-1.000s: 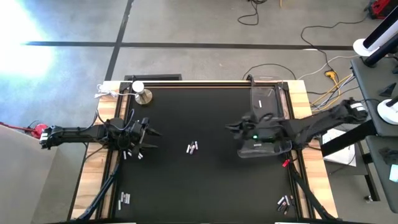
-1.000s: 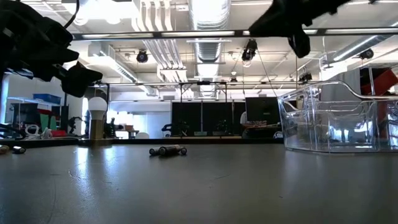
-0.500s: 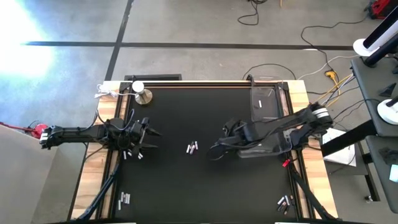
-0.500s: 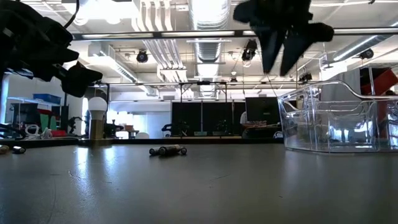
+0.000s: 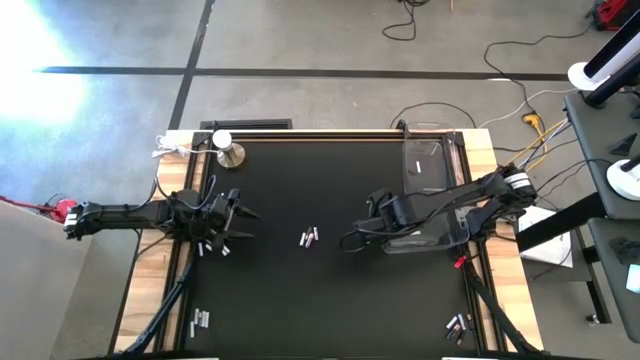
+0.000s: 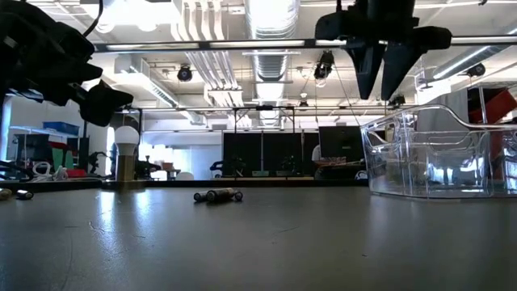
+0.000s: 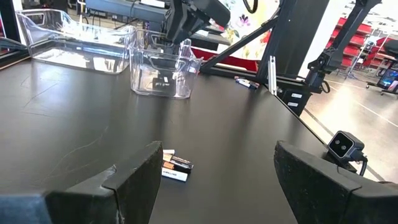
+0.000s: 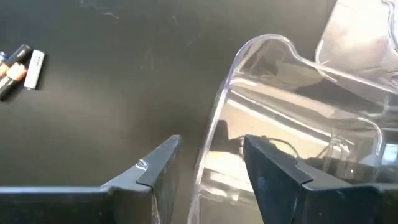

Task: Sort batteries
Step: Move the bottom transparent bin to the top center of the table

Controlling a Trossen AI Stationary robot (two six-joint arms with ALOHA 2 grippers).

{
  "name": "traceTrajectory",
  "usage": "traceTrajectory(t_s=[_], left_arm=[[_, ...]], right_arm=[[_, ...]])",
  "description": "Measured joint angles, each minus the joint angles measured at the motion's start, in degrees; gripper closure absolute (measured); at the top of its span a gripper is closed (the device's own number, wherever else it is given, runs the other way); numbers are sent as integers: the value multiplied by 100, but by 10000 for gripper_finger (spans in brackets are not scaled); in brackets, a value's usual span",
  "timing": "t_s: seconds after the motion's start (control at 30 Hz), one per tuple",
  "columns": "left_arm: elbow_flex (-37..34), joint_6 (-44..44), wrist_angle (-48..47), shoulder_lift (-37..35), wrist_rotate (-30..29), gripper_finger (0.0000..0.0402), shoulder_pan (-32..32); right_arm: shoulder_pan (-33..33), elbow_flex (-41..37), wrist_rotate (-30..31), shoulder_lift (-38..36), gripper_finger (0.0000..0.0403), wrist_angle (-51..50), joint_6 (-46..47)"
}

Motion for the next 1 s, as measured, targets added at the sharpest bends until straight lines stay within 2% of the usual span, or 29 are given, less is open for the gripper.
traceTrajectory(t_s=[0.17,0.3,0.53,0.8,1.0], left_arm=[[0,0,1,0,1,118,0],[0,0,1,0,2,118,0],[0,0,0,0,1,118,0],[-1,-1,0,0,0,118,0],[0,-2,0,0,2,118,0]], right_arm=[[-60,-395,-113,12,228,557,5],[-188,-871,-314,31,242,999,151],[-305,-1437,-323,31,282,1455,266],[-278,-2033,-610,33,340,2165,516],[-136,-2089,-623,33,371,2231,710]])
